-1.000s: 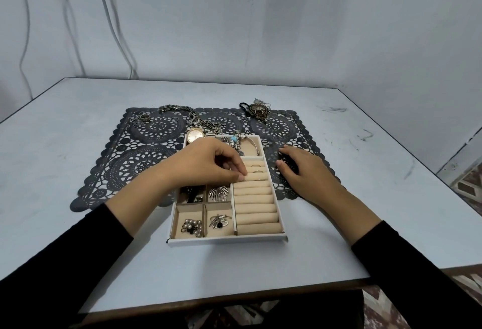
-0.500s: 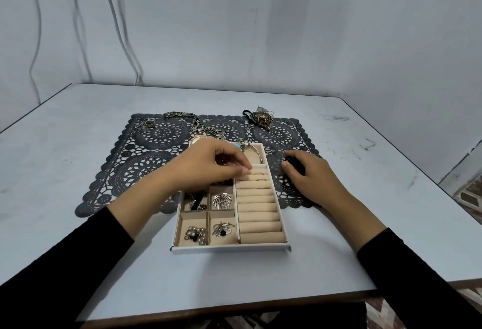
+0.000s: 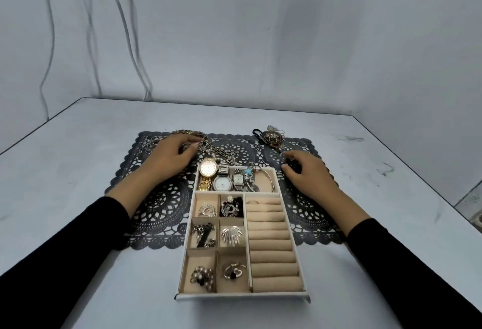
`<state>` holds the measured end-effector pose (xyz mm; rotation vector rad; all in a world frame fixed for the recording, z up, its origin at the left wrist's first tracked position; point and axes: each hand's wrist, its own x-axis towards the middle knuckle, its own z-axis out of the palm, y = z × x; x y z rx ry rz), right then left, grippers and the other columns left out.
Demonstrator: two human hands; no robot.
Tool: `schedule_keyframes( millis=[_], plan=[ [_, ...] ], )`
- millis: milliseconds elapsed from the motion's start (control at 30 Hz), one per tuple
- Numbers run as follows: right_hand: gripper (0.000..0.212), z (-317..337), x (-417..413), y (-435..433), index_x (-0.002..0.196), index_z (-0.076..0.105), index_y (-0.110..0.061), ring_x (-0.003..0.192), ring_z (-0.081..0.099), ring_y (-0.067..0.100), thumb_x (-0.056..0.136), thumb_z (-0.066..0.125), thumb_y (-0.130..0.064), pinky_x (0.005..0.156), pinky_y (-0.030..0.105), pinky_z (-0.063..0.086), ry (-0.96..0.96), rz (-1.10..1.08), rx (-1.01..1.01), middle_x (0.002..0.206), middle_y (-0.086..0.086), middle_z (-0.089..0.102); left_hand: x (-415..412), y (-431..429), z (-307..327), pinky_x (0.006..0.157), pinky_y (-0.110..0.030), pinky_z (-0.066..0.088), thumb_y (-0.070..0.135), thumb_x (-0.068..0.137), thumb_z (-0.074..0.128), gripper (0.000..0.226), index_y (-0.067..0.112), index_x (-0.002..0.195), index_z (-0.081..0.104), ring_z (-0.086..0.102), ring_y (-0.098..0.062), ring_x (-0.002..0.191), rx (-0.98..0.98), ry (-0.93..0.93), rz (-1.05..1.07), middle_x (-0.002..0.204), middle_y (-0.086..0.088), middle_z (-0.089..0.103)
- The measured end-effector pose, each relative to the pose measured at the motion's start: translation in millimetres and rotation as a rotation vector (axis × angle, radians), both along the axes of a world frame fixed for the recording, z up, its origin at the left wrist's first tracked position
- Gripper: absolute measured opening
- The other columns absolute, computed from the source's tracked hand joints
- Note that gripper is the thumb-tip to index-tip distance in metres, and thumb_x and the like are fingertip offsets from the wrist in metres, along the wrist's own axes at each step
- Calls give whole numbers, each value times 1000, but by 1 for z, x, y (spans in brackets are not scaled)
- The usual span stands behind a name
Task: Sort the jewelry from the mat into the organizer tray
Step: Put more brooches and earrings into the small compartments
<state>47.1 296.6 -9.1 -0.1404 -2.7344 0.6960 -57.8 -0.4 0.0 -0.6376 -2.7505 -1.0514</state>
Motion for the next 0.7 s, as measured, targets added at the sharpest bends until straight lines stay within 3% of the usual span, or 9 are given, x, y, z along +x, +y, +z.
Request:
schedule_keyframes(
  millis=[167, 367, 500, 700],
  plan=[
    [44, -3, -31, 2, 135, 52, -12, 127, 46, 18, 93, 57, -25, 105, 25, 30, 12, -2, 10, 137, 4, 53, -21, -4, -9, 112, -37, 31, 39, 99, 48, 41, 29, 139, 51, 41, -19, 136, -187, 8, -50, 148, 1, 46],
    [41, -5, -58, 5, 133, 54, -12, 126, 47, 20, 94, 56, -25, 106, 27, 31, 24, -5, 2, 133, 7, 55, -32, 4, -10, 119, -40, 18, 49, 100, 41, 54, 31, 150, 35, 21, -17, 148, -313, -41, -76, 160, 7, 23],
    [35, -4, -73, 9, 127, 59, -9, 121, 52, 21, 95, 54, -22, 104, 28, 34, 67, -27, -40, 127, 9, 60, -42, 7, -12, 120, -42, 17, 53, 99, 38, 55, 33, 150, 33, 17, -17, 149, -338, -52, -101, 161, 8, 19],
    [28, 1, -100, 13, 118, 66, -10, 113, 56, 21, 94, 57, -20, 90, 16, 31, 139, -56, -93, 119, 9, 65, -55, 11, -12, 120, -44, 22, 57, 97, 39, 55, 38, 148, 35, 20, -14, 148, -321, -43, -156, 160, 12, 22]
  ],
)
